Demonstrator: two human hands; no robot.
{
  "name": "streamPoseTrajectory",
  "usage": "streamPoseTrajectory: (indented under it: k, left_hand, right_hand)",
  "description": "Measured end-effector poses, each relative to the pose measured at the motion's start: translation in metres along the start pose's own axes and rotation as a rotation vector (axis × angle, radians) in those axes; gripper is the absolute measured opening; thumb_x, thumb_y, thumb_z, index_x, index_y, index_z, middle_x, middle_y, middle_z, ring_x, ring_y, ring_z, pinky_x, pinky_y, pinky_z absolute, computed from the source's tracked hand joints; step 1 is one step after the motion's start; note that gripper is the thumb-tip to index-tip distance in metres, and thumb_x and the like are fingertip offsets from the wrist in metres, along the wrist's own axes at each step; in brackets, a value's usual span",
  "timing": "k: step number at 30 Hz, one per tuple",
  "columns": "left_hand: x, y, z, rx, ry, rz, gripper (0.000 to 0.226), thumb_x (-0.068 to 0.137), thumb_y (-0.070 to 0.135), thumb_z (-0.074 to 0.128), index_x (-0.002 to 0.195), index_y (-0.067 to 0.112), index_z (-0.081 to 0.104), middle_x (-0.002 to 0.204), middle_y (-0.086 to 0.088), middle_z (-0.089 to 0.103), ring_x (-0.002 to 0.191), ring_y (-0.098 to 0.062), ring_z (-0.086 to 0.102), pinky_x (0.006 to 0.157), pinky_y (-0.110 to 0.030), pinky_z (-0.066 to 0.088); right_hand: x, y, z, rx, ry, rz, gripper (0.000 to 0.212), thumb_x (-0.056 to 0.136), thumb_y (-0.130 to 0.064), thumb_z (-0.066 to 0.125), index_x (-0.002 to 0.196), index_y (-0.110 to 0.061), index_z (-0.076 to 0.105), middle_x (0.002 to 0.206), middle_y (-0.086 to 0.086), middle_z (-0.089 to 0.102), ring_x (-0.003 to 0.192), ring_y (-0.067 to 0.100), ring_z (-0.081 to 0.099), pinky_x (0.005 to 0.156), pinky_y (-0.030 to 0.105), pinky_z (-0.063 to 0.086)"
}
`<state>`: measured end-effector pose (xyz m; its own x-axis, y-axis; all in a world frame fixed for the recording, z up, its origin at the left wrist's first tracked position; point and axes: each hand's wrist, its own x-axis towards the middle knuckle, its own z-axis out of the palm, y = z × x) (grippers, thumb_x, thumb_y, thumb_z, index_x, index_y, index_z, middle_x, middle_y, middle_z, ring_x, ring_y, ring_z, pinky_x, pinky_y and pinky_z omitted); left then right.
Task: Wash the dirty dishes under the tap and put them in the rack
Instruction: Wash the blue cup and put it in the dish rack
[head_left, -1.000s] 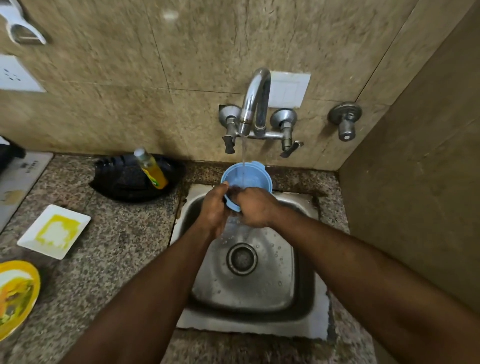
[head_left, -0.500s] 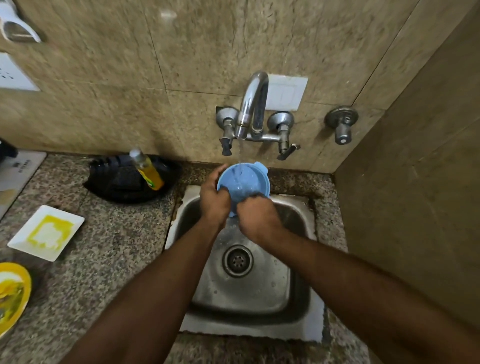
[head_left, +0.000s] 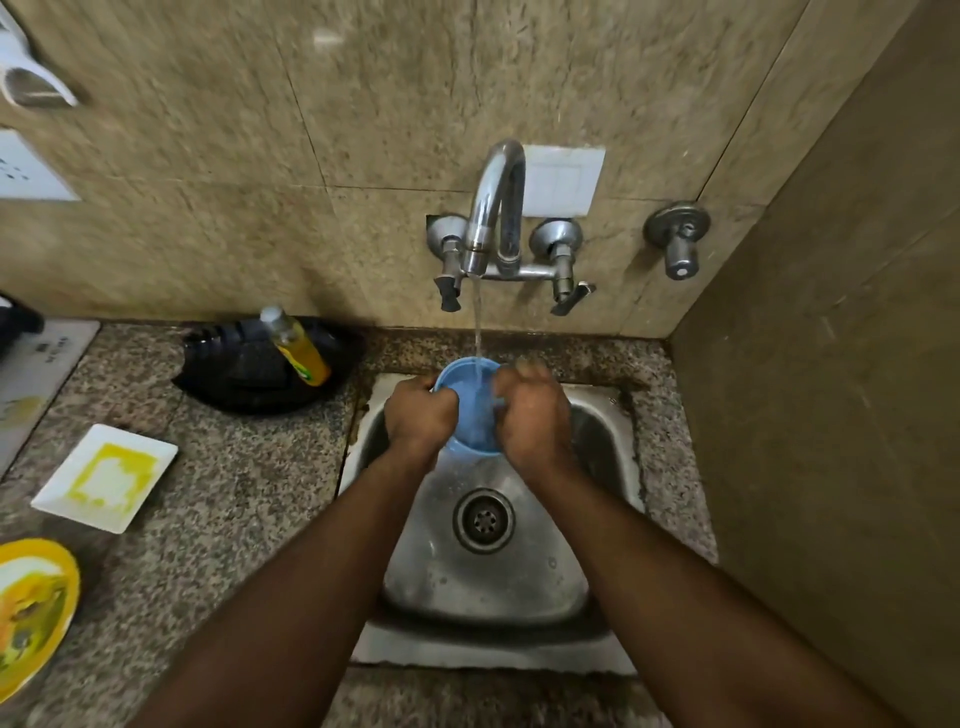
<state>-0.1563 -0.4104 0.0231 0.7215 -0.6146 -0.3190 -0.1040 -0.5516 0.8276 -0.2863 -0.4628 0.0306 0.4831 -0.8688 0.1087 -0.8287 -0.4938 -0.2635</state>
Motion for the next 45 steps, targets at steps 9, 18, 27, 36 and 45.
streamPoseTrajectory:
  k: [9,18,27,36,45]
  left_hand:
    - [0.006,0.013,-0.019,0.298,-0.22,0.097,0.027,0.062,0.026,0.053,0.075,0.009,0.068,0.076,-0.014,0.068,0.074,-0.032,0.066,0.059,-0.029,0.044]
    - [0.023,-0.018,-0.015,0.19,-0.236,0.03,0.039,0.055,0.022,0.055,0.083,0.007,0.078,0.085,-0.017,0.076,0.084,-0.038,0.073,0.07,-0.047,0.061]
    - [0.004,-0.016,0.004,0.584,-0.009,0.135,0.06,0.074,0.064,0.078,0.103,0.012,0.074,0.101,-0.014,0.074,0.096,-0.035,0.072,0.078,-0.041,0.058]
    - [0.009,-0.023,0.023,0.346,-0.255,0.236,0.042,0.094,0.042,0.063,0.121,0.009,0.068,0.116,-0.018,0.073,0.107,-0.037,0.068,0.093,-0.047,0.054]
    - [-0.001,-0.007,0.03,0.258,-0.078,0.099,0.05,0.063,0.031,0.083,0.109,0.013,0.075,0.104,-0.013,0.077,0.099,-0.032,0.074,0.086,-0.042,0.061]
  right_hand:
    - [0.017,-0.002,0.001,0.203,-0.218,0.223,0.038,0.087,-0.049,0.068,0.107,-0.016,0.07,0.099,0.012,0.071,0.095,0.032,0.069,0.076,0.036,0.053]
    - [0.011,0.006,-0.008,0.367,-0.4,0.244,0.022,0.071,-0.01,0.071,0.093,-0.015,0.073,0.093,0.009,0.074,0.089,0.028,0.069,0.067,0.023,0.04]
    - [0.018,-0.001,-0.015,0.531,-0.39,0.398,0.024,0.08,-0.012,0.056,0.095,-0.013,0.075,0.094,0.014,0.075,0.086,0.034,0.071,0.067,0.039,0.057]
    - [0.015,-0.001,-0.028,0.158,-0.123,0.385,0.023,0.09,-0.028,0.055,0.104,-0.02,0.071,0.103,0.01,0.073,0.095,0.033,0.069,0.074,0.035,0.053]
    - [0.007,0.003,-0.029,0.273,-0.056,0.388,0.028,0.087,-0.024,0.056,0.11,-0.021,0.071,0.105,0.01,0.073,0.098,0.034,0.067,0.075,0.033,0.049]
